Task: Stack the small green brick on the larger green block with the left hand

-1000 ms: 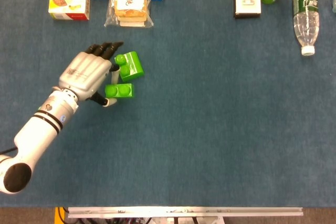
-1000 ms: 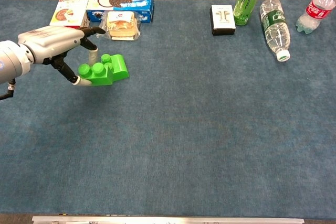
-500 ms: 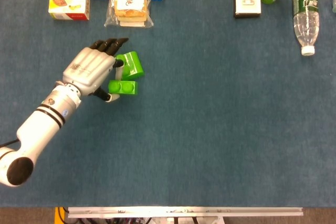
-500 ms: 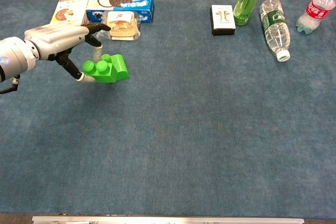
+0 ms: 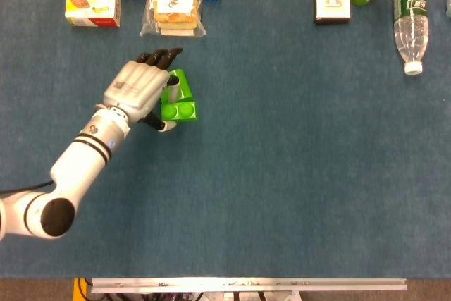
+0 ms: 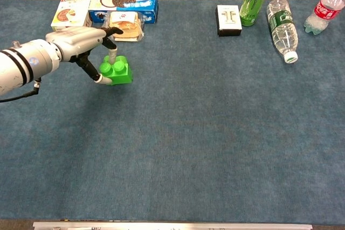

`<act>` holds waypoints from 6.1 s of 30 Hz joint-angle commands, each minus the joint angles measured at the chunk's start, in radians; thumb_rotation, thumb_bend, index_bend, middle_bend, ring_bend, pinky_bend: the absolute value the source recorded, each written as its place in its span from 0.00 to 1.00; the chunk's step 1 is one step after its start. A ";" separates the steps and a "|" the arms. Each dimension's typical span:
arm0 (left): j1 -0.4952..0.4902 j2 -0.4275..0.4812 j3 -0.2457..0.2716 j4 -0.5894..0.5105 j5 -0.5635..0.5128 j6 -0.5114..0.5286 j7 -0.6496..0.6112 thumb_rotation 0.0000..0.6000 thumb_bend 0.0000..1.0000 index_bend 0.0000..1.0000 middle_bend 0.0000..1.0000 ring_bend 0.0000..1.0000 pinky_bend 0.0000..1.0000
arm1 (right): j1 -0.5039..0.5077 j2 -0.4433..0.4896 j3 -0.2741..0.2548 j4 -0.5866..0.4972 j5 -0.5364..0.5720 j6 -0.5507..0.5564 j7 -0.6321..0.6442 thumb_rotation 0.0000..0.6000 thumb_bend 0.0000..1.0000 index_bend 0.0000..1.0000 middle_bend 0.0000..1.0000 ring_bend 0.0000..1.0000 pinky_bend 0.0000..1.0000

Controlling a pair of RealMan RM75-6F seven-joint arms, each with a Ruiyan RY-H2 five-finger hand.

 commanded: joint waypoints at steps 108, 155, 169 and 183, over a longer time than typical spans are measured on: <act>-0.090 -0.132 -0.010 0.173 -0.154 -0.039 -0.103 1.00 0.19 0.61 0.00 0.00 0.12 | -0.015 0.010 0.002 0.001 -0.009 0.021 0.021 1.00 0.19 0.28 0.34 0.27 0.45; 0.038 -0.008 0.016 0.162 -0.031 -0.055 -0.249 1.00 0.19 0.62 0.00 0.00 0.12 | -0.015 0.007 0.002 -0.002 -0.009 0.020 0.010 1.00 0.19 0.28 0.34 0.27 0.45; 0.008 -0.041 -0.009 0.143 -0.038 -0.063 -0.230 1.00 0.19 0.62 0.01 0.00 0.12 | -0.017 0.009 0.002 -0.003 -0.009 0.023 0.014 1.00 0.19 0.28 0.34 0.27 0.45; 0.005 -0.057 0.001 0.199 -0.083 -0.080 -0.227 1.00 0.19 0.62 0.01 0.00 0.12 | -0.016 0.009 0.002 -0.001 -0.009 0.021 0.015 1.00 0.19 0.28 0.34 0.27 0.45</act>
